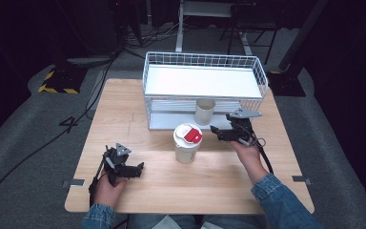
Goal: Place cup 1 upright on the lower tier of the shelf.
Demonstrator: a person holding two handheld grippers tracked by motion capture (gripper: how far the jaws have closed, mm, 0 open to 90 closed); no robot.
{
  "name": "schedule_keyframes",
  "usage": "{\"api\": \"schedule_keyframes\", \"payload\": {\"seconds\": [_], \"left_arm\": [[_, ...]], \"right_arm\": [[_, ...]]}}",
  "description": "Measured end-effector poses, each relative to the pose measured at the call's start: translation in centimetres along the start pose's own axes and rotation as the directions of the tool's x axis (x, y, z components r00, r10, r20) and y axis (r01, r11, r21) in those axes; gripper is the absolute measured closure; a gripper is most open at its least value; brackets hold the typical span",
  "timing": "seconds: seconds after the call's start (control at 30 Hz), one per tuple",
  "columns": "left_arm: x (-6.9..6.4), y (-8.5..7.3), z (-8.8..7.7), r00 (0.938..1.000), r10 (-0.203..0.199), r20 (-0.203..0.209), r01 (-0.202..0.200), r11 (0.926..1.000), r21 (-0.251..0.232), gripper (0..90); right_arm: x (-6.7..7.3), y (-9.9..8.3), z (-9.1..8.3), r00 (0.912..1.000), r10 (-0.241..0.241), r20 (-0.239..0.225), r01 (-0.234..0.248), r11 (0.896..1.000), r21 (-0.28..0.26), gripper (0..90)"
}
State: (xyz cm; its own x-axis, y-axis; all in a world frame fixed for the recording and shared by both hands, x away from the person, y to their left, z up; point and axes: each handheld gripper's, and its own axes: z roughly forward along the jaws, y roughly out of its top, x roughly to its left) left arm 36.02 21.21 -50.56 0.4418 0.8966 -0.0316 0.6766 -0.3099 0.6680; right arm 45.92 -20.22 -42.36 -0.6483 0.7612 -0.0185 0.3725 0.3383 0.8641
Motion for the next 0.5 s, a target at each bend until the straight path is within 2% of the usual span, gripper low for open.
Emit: {"api": "schedule_keyframes", "payload": {"seconds": [0.23, 0.37, 0.43, 0.5], "left_arm": [[0.0, 0.0, 0.0, 1.0000, 0.001, 0.002, -0.001, 1.0000, 0.000, 2.2], [0.1, 0.0, 0.0, 1.0000, 0.002, 0.002, -0.002, 1.0000, -0.001, 2.0], [0.1, 0.1, 0.1, 1.0000, 0.003, 0.004, -0.003, 1.0000, -0.001, 1.8], [0.1, 0.2, 0.2, 0.9999, 0.007, 0.007, -0.007, 1.0000, 0.001, 1.2]], "right_arm": [[0.0, -0.5, -3.4, 0.9999, -0.015, 0.002, 0.015, 1.000, -0.014, 14.7], [0.0, -0.9, -4.5, 0.9995, -0.027, 0.017, 0.027, 1.000, 0.000, 14.0], [0.0, -1.3, -5.3, 0.9987, -0.050, 0.015, 0.049, 0.999, 0.013, 14.0], [-0.1, -1.8, -6.1, 0.9986, -0.050, 0.020, 0.050, 0.999, 0.000, 13.9]]}}
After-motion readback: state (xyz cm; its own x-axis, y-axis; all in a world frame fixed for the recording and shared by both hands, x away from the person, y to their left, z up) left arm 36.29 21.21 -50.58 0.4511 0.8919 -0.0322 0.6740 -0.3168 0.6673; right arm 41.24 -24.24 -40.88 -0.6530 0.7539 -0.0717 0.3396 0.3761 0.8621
